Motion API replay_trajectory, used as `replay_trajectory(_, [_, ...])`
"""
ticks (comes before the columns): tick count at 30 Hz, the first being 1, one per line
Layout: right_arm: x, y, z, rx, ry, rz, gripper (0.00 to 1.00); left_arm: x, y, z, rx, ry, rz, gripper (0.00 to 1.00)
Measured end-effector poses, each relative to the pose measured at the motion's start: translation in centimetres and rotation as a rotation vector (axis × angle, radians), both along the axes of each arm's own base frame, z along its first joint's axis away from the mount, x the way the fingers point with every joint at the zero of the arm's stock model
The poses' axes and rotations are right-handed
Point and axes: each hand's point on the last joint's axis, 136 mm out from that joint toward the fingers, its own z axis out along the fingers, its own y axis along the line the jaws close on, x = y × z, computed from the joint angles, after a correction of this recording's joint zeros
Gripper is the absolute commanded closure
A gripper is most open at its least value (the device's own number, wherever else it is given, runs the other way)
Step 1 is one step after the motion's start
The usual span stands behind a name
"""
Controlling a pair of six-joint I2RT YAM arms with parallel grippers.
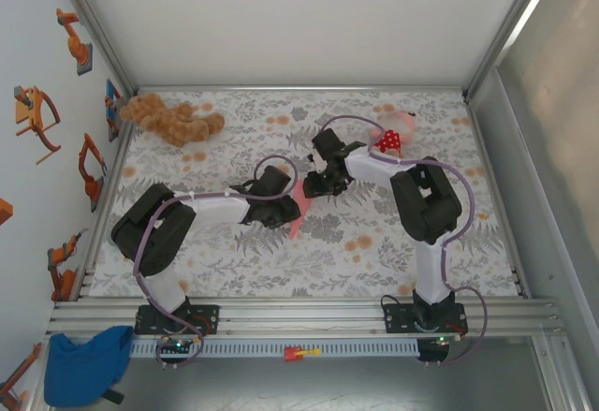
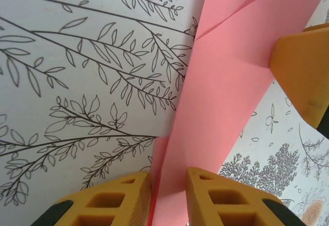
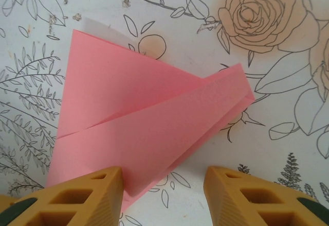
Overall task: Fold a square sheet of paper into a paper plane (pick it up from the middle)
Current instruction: Fold the wing for the fifth time at the center of the table.
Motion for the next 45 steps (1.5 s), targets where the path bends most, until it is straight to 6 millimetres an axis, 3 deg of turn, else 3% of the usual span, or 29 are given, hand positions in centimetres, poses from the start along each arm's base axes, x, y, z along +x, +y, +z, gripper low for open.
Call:
replay_trajectory(5, [-1.1,-1.3,0.9,0.013,-0.006,-0.042,0.52,0.0,0.0,-0.1,0.007,0.002,-0.001,0.73])
replay_trajectory(9, [-1.2,-2.8,4.1,0.062,-0.057,-0.096,0.54,0.0,0.0,-0.1,0.014,0.001,-0.002,0.73])
replay_trajectory(12, [-1.0,-2.1,6.7,0.156,-0.096,-0.094,0.65,0.0,0.0,-0.1,0.018,0.001,-0.002,0.73])
replay_trajectory(15, [-1.2,-0.3,7.5,0.254,-0.077,-0.066,0.75,0.0,0.0,-0.1,0.019,0.002,-0.002,0.73])
replay_trajectory(19, [-1.7,1.3,6.6,0.324,-0.012,-0.039,0.82,0.0,0.0,-0.1,0.021,0.003,-0.002,0.72])
replay_trajectory(28, [-3.3,3.3,2.9,0.337,0.111,-0.006,0.86,0.0,-0.1,-0.1,0.023,0.005,-0.003,0.72])
replay_trajectory(37, [-2.9,3.7,1.4,0.319,0.133,-0.012,0.88,0.0,0.0,-0.1,0.025,0.005,-0.005,0.74])
replay_trajectory(45, [-2.8,3.7,1.2,0.316,0.136,-0.013,0.88,0.0,0.1,-0.2,0.031,0.006,-0.005,0.77])
